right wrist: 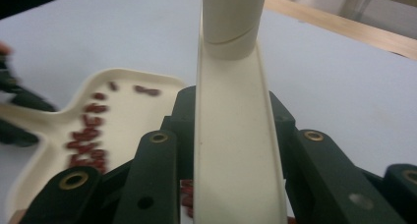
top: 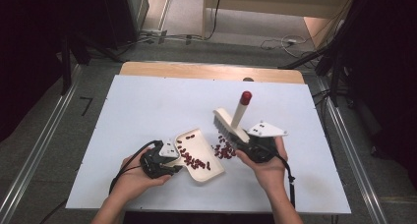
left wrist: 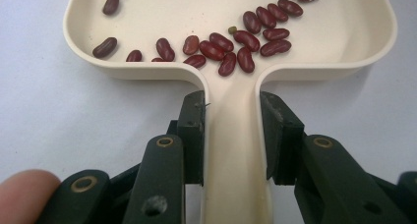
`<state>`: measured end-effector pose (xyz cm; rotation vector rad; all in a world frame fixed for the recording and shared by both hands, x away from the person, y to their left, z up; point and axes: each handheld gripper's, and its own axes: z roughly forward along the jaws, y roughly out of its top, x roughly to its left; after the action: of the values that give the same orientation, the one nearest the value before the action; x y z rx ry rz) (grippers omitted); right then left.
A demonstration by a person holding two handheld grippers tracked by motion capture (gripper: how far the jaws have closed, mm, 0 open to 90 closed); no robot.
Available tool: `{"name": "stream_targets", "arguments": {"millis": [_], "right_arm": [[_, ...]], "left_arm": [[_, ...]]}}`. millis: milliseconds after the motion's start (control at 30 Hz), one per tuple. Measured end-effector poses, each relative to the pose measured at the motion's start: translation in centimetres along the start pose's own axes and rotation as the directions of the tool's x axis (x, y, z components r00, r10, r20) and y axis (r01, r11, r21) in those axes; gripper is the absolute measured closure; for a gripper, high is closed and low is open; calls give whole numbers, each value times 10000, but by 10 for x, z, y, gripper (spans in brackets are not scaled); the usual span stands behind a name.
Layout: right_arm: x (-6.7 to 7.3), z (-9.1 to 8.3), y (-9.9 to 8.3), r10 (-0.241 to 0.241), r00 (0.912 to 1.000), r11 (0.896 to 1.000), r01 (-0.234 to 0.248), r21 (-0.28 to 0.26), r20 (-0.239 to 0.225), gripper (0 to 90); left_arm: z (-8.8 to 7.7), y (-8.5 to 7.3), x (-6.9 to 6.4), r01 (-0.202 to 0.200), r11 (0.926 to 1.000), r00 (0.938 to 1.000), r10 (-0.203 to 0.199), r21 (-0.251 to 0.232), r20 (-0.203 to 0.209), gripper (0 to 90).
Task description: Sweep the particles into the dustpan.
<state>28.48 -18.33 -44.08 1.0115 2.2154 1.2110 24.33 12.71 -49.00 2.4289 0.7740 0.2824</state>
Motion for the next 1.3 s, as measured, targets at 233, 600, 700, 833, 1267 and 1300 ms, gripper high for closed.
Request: {"name": "stream_targets", "arguments": {"millis": [233,600,700,833,1267,1300], "right_arm": [[-31,2,-24,467,9875,9976,-538,434,1507,654],[-1,18,-32,27,9951,9958,-117,908,989,653],[8,20,-29,11,9974,9961,-74,876,724,653],[23,24,-27,-31,9997,9962,11,866,236,653],[70,28,-19,-863,9917,9929,935,737,-955,653],[74,28,-18,-976,9892,9918,1058,717,-1090,653]], "left_arm": [[-2,1,-4,-158,9998,9997,156,142,168,662],[-2,1,-3,-53,9995,9984,35,317,571,662],[0,1,-3,-35,9995,9985,18,320,553,662],[1,1,-4,6,9995,9985,-23,308,551,662],[3,1,-4,-96,9993,9986,77,358,529,661],[3,1,-4,-61,9994,9986,44,333,523,661]]}}
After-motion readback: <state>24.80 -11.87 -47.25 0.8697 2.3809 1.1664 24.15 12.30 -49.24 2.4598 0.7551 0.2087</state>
